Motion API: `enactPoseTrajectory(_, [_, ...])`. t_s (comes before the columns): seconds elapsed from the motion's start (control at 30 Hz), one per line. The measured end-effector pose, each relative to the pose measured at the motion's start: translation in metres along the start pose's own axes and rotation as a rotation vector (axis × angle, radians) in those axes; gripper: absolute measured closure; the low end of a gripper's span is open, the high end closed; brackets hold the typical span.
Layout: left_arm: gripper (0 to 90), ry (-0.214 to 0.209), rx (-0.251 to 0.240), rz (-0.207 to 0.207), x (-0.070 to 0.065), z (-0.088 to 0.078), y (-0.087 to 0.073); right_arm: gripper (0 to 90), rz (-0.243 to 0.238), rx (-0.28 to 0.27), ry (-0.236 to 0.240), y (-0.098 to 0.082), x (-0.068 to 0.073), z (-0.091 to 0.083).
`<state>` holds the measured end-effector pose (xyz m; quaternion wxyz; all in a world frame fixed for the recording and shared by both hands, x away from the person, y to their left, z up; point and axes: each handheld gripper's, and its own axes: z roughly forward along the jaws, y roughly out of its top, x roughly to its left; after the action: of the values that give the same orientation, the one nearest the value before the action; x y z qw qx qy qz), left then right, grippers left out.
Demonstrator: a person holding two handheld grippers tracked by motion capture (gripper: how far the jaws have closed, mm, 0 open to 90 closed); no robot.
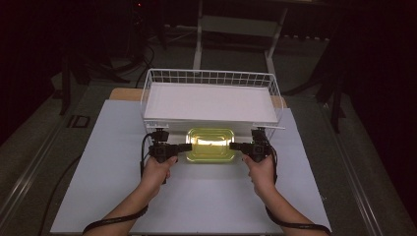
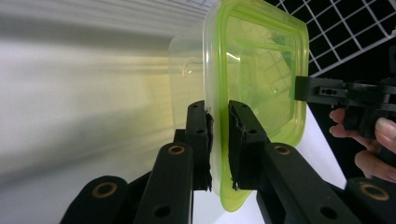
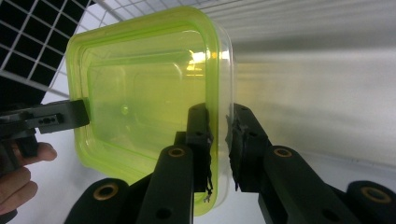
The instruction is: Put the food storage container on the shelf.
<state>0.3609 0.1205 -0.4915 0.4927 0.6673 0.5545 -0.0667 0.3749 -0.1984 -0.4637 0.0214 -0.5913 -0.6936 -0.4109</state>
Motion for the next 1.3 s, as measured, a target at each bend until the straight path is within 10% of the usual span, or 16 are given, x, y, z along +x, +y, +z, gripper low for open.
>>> enactPoseTrajectory(0.73, [78.8, 0.030, -0.043, -0.013, 0.017, 0.018, 0.000, 77.8, -0.012, -0.072, -0.036, -0.006, -0.010, 0.024])
enactPoseTrajectory(1.03, [61.1, 0.098, -0.108, 0.101, 0.017, 0.026, -0.002, 67.3, -0.077, -0.166, -0.089, -0.009, -0.009, 0.033])
enactPoseTrajectory(1.3, [48.0, 0.095, -0.131, 0.096, 0.019, 0.028, -0.003, 54.3, -0.127, -0.218, -0.110, -0.009, -0.006, 0.034])
